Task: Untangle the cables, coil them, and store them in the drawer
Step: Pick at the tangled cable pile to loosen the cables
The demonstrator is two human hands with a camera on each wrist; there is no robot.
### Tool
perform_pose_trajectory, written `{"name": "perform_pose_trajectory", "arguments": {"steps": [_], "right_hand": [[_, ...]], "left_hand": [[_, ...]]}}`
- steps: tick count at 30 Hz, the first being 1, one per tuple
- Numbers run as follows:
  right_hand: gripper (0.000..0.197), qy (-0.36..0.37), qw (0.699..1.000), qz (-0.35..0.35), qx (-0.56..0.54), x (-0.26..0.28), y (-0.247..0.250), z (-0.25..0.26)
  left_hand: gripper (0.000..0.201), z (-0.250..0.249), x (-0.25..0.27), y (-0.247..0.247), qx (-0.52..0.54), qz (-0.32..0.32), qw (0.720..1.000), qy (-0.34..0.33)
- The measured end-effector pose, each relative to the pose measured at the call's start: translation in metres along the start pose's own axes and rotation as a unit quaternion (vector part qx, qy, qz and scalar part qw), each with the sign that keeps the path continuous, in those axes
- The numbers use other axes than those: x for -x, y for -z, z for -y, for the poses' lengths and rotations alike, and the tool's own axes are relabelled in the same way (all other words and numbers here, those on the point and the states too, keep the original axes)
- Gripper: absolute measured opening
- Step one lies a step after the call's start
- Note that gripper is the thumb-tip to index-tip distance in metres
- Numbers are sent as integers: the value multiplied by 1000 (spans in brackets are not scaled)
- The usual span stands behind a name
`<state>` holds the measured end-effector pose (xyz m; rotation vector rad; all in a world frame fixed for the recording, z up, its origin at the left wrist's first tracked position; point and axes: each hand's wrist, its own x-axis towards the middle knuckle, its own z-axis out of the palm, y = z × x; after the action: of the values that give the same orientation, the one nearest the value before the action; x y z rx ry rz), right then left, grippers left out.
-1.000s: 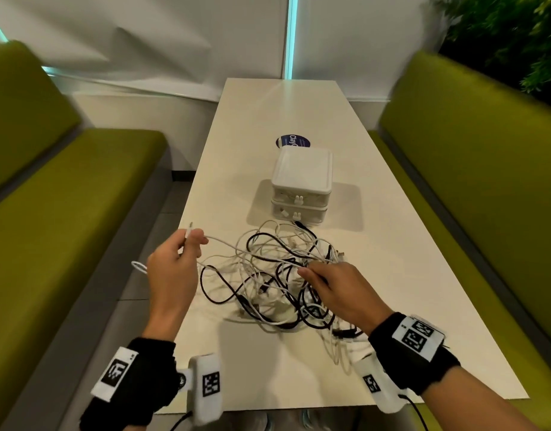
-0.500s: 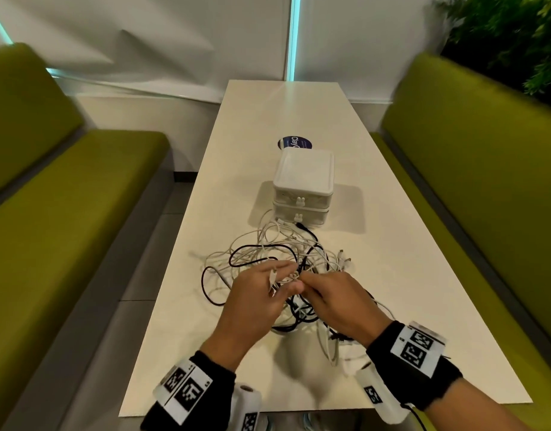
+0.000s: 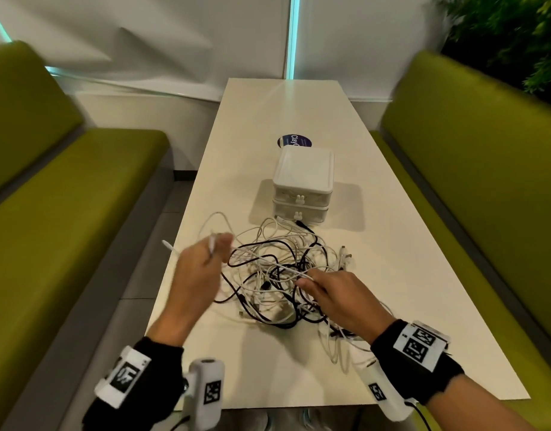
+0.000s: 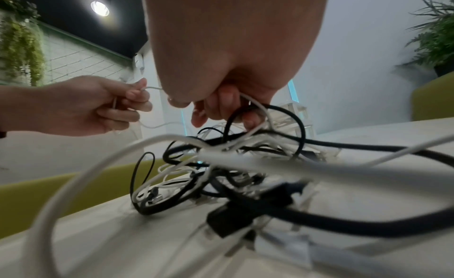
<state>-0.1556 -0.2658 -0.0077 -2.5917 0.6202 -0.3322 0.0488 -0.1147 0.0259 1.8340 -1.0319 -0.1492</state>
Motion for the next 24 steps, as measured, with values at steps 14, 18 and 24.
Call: {"name": "perform_pose_trajectory", "arguments": {"steps": [14,18,24], "right_hand": [[43,60,997,24,44,-5,-2,21],[43,56,998,25,22,-2,4,15],[34,64,997,34,8,-8,-3,19]], "left_hand": [[35,-30,23,-28,-140,241,958,-64],[22,-14,24,-29,-197,232,952,-25],[33,-2,14,6,-38,169,985,27]]}}
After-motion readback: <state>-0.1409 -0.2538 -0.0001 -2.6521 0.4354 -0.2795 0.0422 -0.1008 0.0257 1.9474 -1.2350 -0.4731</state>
